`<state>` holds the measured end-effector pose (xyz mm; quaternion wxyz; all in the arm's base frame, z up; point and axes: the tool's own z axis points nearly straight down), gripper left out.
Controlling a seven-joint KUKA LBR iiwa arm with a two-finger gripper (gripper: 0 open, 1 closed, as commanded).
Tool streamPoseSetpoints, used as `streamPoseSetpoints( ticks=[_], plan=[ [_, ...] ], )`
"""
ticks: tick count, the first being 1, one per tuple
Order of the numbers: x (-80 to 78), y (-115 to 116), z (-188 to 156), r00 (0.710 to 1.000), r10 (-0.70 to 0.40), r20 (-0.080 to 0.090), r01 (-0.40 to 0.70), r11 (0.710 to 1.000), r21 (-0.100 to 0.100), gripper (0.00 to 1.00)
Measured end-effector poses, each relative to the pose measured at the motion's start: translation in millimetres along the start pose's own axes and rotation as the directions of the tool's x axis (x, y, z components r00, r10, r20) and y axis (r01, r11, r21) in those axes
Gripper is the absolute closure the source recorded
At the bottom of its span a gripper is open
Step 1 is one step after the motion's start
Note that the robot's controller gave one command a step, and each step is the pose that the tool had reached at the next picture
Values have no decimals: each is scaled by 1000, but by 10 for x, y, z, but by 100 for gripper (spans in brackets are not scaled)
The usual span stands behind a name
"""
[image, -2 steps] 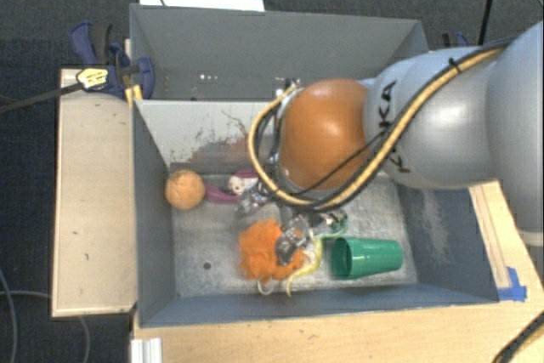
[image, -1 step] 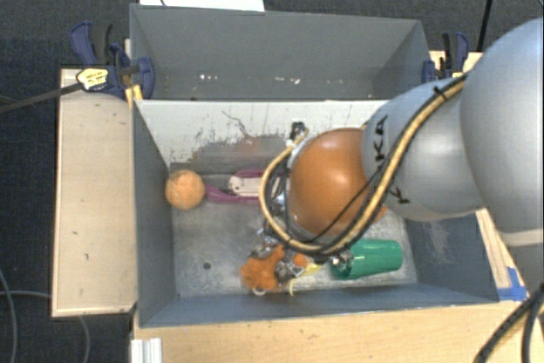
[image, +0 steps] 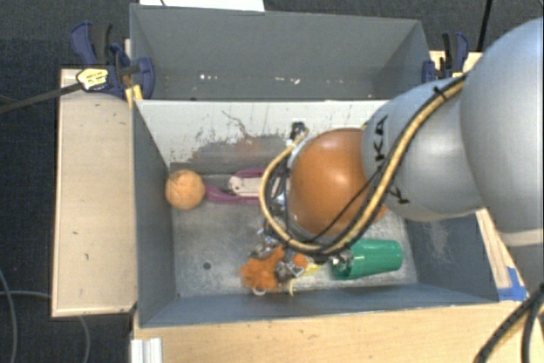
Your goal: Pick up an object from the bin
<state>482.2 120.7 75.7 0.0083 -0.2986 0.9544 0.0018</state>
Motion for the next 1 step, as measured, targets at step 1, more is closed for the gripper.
streamPoseSetpoints(
  ticks=[1],
  plan=[
    [-184, -350, -1400, 997, -70, -13, 70, 998, -2, 100]
  ],
)
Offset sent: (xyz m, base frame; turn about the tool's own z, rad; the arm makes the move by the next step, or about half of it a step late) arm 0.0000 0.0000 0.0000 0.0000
